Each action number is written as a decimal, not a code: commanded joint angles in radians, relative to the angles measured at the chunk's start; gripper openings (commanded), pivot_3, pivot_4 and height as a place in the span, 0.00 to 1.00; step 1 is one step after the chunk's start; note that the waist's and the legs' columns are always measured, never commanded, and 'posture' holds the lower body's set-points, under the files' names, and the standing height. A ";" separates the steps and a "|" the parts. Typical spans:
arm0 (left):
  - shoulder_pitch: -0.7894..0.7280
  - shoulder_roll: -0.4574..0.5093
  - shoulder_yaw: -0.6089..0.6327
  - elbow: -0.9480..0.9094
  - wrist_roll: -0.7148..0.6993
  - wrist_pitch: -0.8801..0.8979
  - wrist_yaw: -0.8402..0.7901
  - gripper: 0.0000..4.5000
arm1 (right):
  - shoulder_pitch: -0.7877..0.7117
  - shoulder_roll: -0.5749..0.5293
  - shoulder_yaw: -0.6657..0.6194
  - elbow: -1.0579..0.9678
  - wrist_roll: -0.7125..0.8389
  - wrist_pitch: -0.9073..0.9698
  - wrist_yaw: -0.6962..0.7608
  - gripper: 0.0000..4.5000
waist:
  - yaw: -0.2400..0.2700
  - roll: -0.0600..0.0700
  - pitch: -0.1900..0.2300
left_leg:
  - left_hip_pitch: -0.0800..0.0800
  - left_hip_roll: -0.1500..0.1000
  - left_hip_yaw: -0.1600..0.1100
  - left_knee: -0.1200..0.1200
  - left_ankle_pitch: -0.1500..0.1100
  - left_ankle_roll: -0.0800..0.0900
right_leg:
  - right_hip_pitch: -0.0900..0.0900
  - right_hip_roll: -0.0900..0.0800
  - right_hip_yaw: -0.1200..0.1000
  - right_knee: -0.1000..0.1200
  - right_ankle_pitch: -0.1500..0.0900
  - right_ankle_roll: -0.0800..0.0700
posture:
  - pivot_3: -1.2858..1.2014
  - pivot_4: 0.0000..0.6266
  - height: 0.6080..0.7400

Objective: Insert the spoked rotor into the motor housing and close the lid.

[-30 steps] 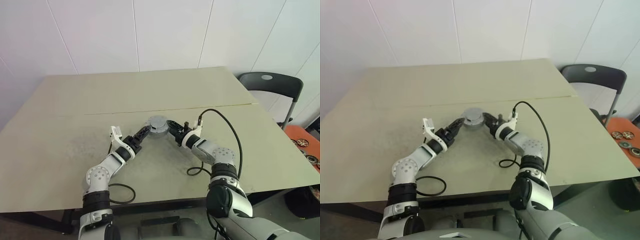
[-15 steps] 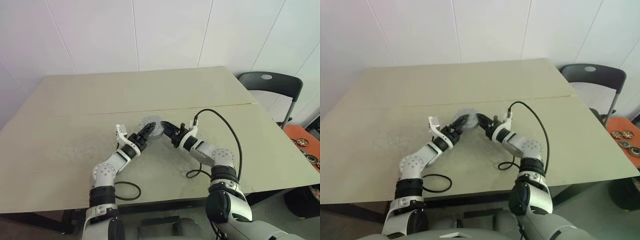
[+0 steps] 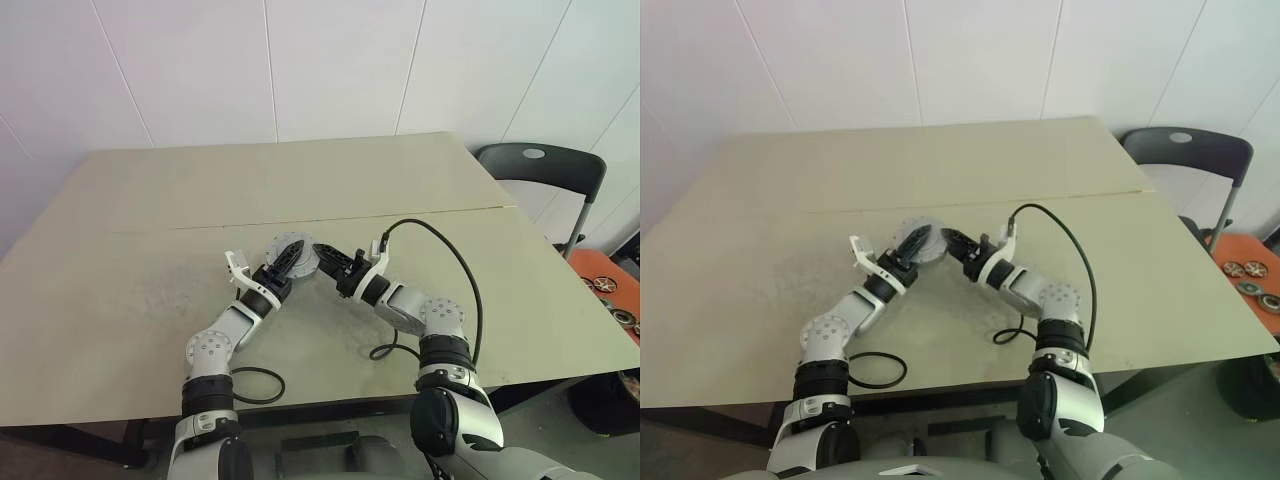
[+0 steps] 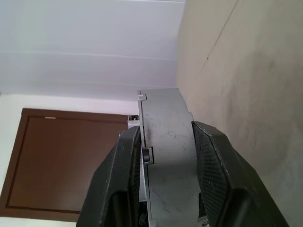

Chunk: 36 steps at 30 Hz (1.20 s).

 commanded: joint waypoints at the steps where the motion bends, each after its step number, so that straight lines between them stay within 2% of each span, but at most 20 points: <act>1: -0.029 -0.003 -0.001 -0.056 -0.059 0.022 -0.018 0.51 | -0.012 -0.002 0.041 -0.081 0.001 -0.027 0.027 0.50 | 0.000 0.000 0.000 | 0.000 0.000 0.000 0.000 0.000 0.000 | 0.000 0.000 0.000 0.000 0.000 0.000 | 0.52 0.00 1.00; 4: -0.045 -0.010 0.039 -0.033 -0.080 -0.004 0.005 0.51 | -0.009 0.000 0.064 -0.094 -0.011 -0.038 0.015 0.71 | 0.001 0.000 0.000 | 0.000 0.000 0.000 0.000 0.000 0.000 | 0.000 0.000 0.000 0.000 0.000 0.000 | 0.52 0.00 1.00; 8: -0.066 -0.023 0.094 -0.004 -0.104 -0.059 0.033 0.51 | -0.004 0.001 0.071 -0.095 -0.009 -0.061 0.007 0.71 | 0.001 0.000 0.000 | 0.000 0.000 0.000 0.000 0.000 0.000 | 0.000 0.000 0.000 0.000 0.000 0.000 | 0.52 0.00 1.00; 11: -0.092 -0.018 0.151 0.035 -0.077 -0.178 0.075 0.51 | -0.003 0.001 0.064 -0.094 -0.004 -0.076 0.005 0.71 | 0.001 0.000 0.000 | 0.000 0.000 0.000 0.000 0.000 0.000 | 0.000 0.000 0.000 0.000 0.000 0.000 | 0.52 0.00 1.00; 17: -0.118 0.077 0.208 0.226 0.111 -0.492 0.149 0.51 | 0.007 -0.004 0.095 -0.126 -0.007 -0.085 0.039 0.71 | 0.000 -0.001 0.000 | 0.000 0.000 0.000 0.000 0.000 0.000 | 0.000 0.000 0.000 0.000 0.000 0.000 | 0.52 0.00 1.00; 24: -0.148 0.158 0.231 0.437 0.201 -0.650 0.176 0.51 | 0.019 -0.010 0.134 -0.154 -0.001 -0.071 0.071 0.71 | -0.002 0.000 0.000 | 0.006 0.001 0.000 0.000 0.000 0.000 | 0.004 0.002 0.000 0.002 0.000 0.000 | 0.52 0.00 1.00; 30: -0.153 0.178 0.229 0.475 0.237 -0.744 0.182 0.51 | 0.023 -0.014 0.141 -0.157 0.003 -0.070 0.079 0.71 | -0.009 0.000 0.000 | 0.010 0.000 -0.019 0.000 0.000 0.000 | 0.007 0.022 0.011 0.002 0.007 -0.011 | 0.52 0.00 1.00; 34: -0.157 0.186 0.227 0.496 0.260 -0.799 0.192 0.51 | 0.025 -0.016 0.143 -0.154 0.003 -0.069 0.083 0.71 | -0.015 0.000 0.000 | 0.022 0.001 -0.034 -0.003 0.000 0.000 | 0.007 0.037 0.018 0.004 0.008 -0.015 | 0.52 0.00 1.00; 36: -0.158 0.189 0.228 0.503 0.263 -0.812 0.198 0.51 | 0.026 -0.016 0.145 -0.153 0.002 -0.069 0.084 0.71 | -0.020 0.000 0.000 | 0.022 0.001 -0.040 -0.003 0.000 0.000 | 0.007 0.043 0.021 0.004 0.010 -0.018 | 0.52 0.00 1.00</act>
